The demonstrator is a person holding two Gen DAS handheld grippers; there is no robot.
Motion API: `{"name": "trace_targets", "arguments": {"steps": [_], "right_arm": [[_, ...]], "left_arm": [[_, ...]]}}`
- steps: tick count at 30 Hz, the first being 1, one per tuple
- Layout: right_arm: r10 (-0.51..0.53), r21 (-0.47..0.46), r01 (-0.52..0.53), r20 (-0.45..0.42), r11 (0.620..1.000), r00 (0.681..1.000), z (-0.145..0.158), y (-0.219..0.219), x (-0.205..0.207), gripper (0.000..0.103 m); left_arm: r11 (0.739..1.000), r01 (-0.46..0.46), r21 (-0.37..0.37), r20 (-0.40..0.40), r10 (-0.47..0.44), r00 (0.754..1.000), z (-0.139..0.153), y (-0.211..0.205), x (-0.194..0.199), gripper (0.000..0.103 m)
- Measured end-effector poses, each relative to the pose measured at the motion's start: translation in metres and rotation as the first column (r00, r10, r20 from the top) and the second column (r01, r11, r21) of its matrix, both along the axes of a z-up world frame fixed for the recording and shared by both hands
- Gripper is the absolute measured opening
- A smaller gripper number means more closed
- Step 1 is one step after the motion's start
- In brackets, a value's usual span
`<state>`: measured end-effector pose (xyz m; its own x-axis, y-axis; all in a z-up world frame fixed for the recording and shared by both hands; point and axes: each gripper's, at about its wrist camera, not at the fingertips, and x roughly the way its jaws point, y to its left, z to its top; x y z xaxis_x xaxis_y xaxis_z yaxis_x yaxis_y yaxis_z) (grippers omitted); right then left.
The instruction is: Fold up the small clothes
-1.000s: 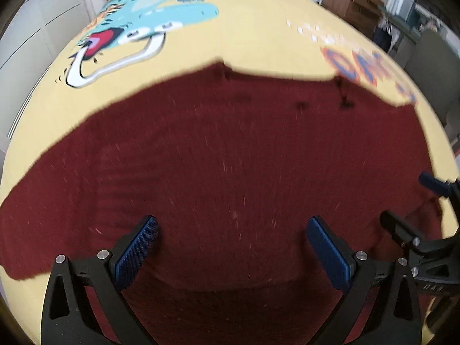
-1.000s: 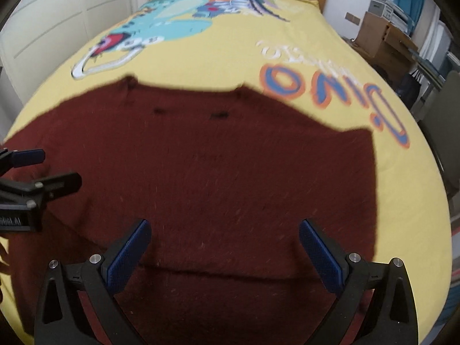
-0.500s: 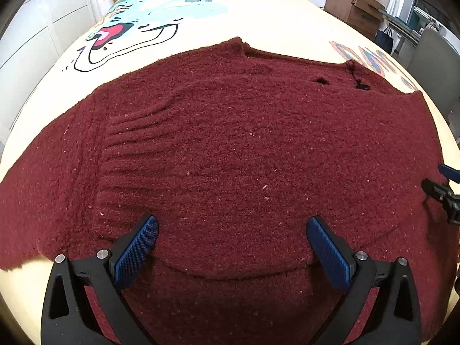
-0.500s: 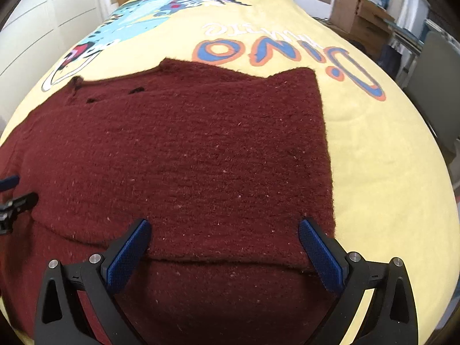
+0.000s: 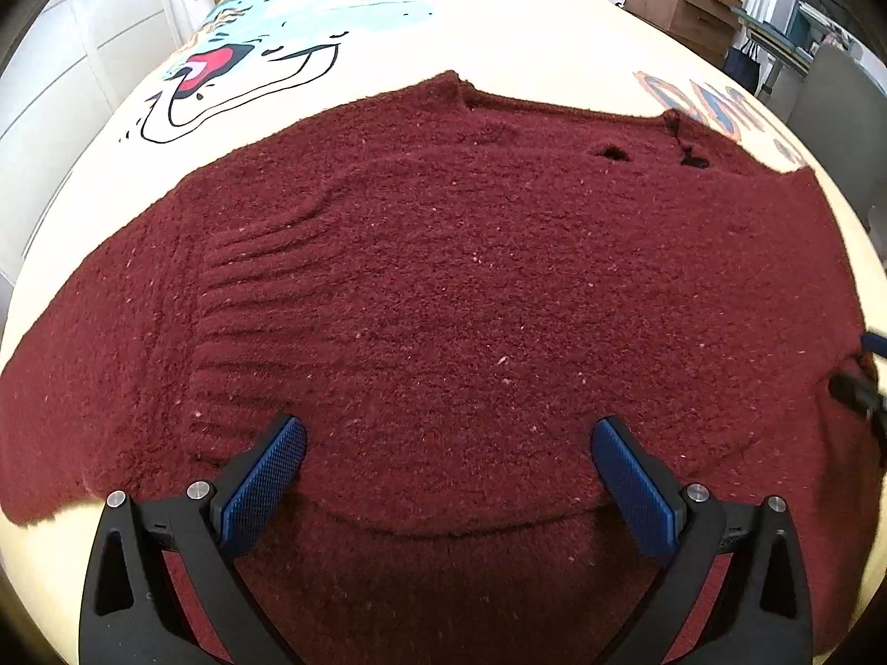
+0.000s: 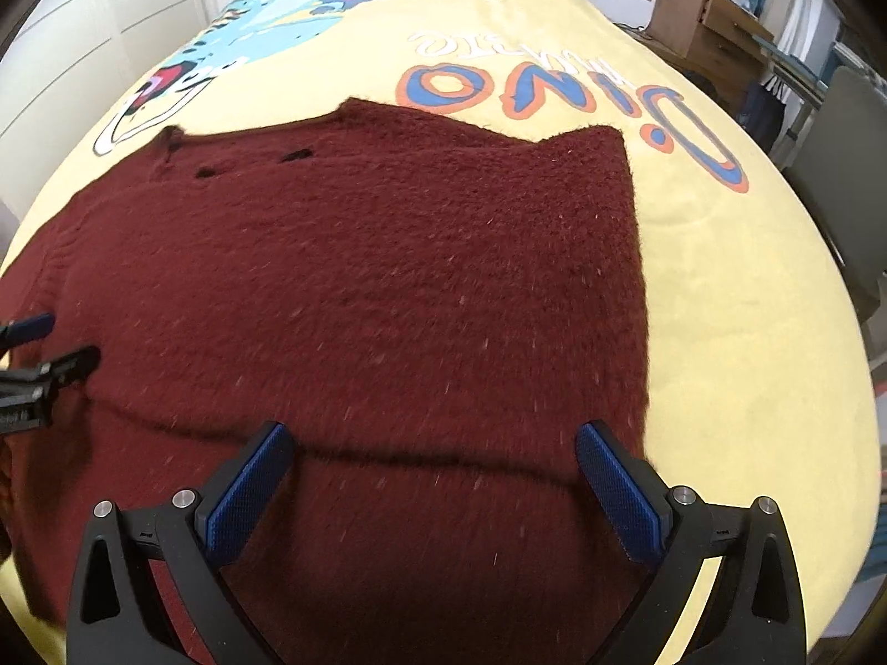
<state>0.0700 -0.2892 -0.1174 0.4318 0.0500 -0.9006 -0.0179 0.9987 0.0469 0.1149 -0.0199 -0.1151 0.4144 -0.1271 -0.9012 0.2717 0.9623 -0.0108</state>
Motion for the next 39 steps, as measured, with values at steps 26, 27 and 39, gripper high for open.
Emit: {"name": "trace_targets", "arguments": {"steps": [26, 27, 39], "right_arm": [[-0.023, 0.113, 0.023, 0.002, 0.993, 1.000, 0.050, 0.023, -0.055, 0.102], [-0.023, 0.111, 0.023, -0.003, 0.994, 1.000, 0.048, 0.023, -0.055, 0.102], [-0.047, 0.076, 0.049, -0.030, 0.996, 0.998, 0.043, 0.011, -0.056, 0.102]], "left_arm": [[0.816, -0.575, -0.059, -0.017, 0.575, 0.818, 0.074, 0.248, -0.019, 0.102], [0.794, -0.603, -0.078, -0.040, 0.601, 0.798, 0.070, 0.259, -0.019, 0.102], [0.546, -0.818, -0.178, -0.212, 0.791, 0.574, 0.036, 0.346, -0.023, 0.102]]}}
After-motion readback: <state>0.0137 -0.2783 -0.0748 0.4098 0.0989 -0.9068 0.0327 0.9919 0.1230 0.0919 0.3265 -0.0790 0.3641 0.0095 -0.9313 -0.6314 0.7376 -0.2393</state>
